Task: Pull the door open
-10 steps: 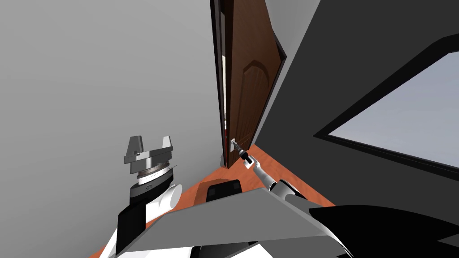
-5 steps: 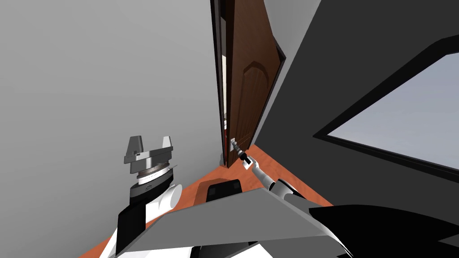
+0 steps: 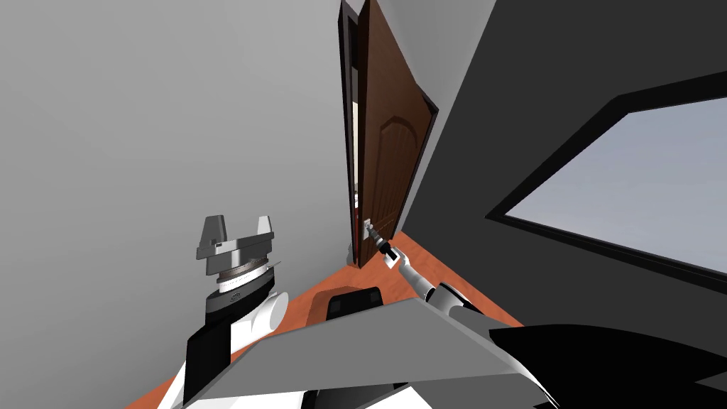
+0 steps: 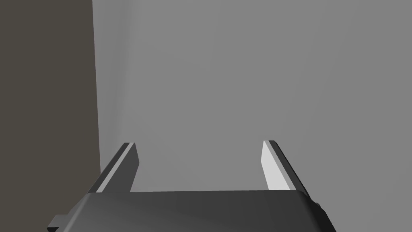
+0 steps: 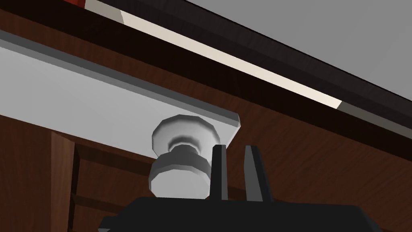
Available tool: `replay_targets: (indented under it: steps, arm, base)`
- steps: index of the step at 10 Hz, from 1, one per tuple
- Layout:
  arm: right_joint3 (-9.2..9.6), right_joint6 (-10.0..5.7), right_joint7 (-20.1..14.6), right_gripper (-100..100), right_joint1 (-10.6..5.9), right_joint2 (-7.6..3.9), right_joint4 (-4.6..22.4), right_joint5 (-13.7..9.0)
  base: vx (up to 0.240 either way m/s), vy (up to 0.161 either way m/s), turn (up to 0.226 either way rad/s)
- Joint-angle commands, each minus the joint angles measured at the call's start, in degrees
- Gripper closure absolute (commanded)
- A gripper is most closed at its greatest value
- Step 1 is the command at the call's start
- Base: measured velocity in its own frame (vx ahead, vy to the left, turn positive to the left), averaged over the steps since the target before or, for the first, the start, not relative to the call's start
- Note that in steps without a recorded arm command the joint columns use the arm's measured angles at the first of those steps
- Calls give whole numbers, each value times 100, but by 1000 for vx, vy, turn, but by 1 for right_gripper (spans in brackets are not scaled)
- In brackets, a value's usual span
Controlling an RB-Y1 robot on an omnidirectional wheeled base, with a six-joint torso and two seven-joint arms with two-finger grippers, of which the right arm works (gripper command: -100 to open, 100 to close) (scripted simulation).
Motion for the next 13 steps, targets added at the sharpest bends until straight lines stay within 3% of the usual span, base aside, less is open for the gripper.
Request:
replay_targets:
  steps: [1, 13]
  arm:
    - [-19, -25, 216, -100, 8, -17, -11, 113]
    - [-157, -218, 1978, -100, 74, -137, -54, 934]
  base:
    - [-11, -19, -23]
    - [-17, -22, -24]
